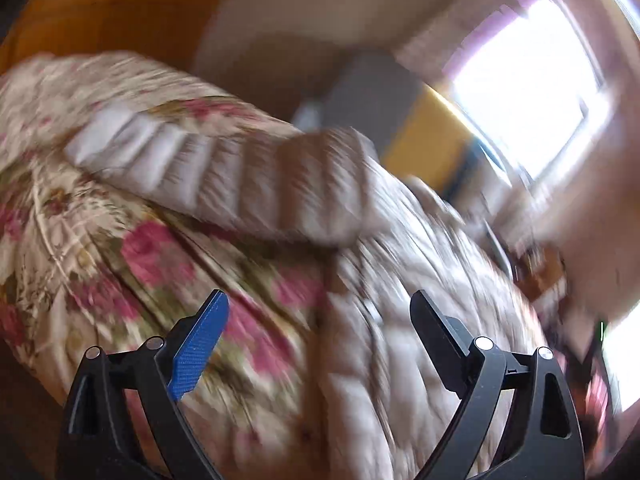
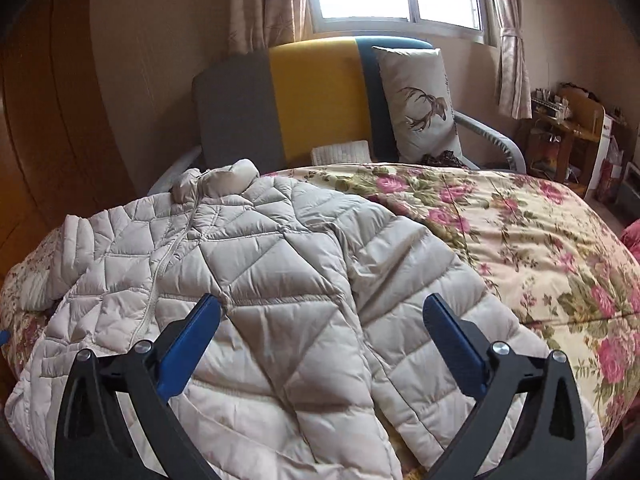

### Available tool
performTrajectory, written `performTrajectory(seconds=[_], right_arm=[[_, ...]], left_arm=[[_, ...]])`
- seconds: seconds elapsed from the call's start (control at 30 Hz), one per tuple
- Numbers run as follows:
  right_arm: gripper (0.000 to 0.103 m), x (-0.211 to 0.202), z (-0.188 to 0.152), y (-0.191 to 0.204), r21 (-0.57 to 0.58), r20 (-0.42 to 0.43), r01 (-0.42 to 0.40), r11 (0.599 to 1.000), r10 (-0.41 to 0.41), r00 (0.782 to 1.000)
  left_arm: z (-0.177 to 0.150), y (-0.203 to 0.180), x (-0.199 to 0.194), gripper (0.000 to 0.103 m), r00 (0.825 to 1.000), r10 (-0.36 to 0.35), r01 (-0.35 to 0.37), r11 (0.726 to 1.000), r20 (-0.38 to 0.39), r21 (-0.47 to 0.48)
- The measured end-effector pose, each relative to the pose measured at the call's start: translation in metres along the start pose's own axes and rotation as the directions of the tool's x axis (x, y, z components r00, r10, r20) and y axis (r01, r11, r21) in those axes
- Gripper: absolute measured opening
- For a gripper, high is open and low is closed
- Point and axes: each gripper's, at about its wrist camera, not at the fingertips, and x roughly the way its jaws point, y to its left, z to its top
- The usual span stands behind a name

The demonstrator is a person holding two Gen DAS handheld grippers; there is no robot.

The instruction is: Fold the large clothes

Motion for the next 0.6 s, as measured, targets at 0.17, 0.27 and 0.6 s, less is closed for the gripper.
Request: performTrajectory(seconds=[0.17,0.27,0.6], right_arm=[[0.101,0.049,0.000,0.026,-0.099,-0.040,-0.025,0.995,0.021,0.999],[0.101,0.082,-0.015,0.025,-0.094,-0.141,-0.003,0.996,-0.011,0.990],[0.101,0.098,-0.033,0.017,-0.031,-0.201,-0.009,0.999,0.002,0.980]], left_arm=[[0.037,0.055,0.043,0.083,0.997,0.078,-0.077,0.958,-0.005,-0.278],[0.049,0.087,0.067,0.078,0.994,0.106,-0.098,0.897,-0.007,-0.430],[0.079,0.134,0.103,0.048,0.975,0.142,-0.007,0.789,0.170,-0.614]])
